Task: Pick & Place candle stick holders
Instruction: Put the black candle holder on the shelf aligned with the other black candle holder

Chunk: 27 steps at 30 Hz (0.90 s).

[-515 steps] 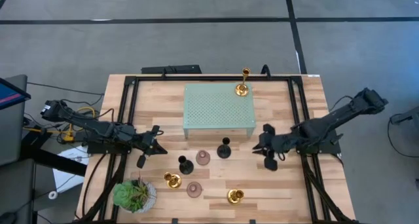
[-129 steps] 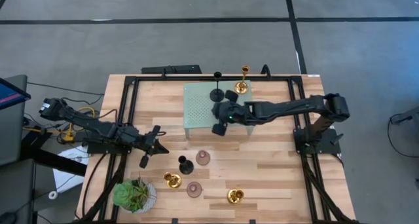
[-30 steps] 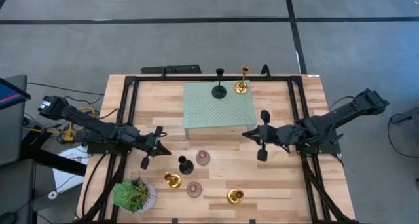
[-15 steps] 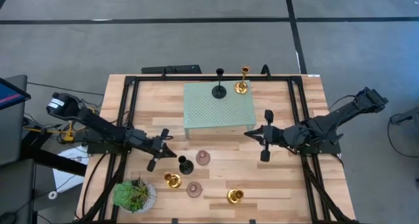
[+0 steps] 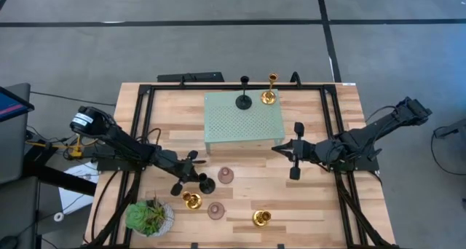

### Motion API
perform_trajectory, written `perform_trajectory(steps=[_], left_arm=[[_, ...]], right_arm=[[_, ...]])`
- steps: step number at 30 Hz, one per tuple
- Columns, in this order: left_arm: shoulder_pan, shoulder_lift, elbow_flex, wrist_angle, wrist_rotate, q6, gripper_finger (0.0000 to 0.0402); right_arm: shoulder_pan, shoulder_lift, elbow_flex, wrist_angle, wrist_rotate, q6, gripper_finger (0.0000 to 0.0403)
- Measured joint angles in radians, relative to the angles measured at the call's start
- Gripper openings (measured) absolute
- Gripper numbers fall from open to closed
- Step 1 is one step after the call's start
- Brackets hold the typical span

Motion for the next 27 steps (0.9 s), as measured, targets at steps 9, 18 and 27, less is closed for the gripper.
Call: perform_trajectory(steps=[9, 18, 27], left_arm=[[0.0, -0.003, 0.0, 0.02, 0.049, -0.049, 0.0015], [0.0, -0.003, 0.0, 0.022, 0.025, -0.053, 0.0017], [0.0, -0.003, 0.0, 0.026, -0.013, -0.161, 0.0074]], right_arm=[[0.0, 0.0, 0.0, -0.005, -0.001, 0.001, 0.0], [0.0, 0.0, 0.0, 0.004, -0.004, 0.002, 0.0], [0.0, 0.0, 0.0, 0.011, -0.004, 0.002, 0.0]])
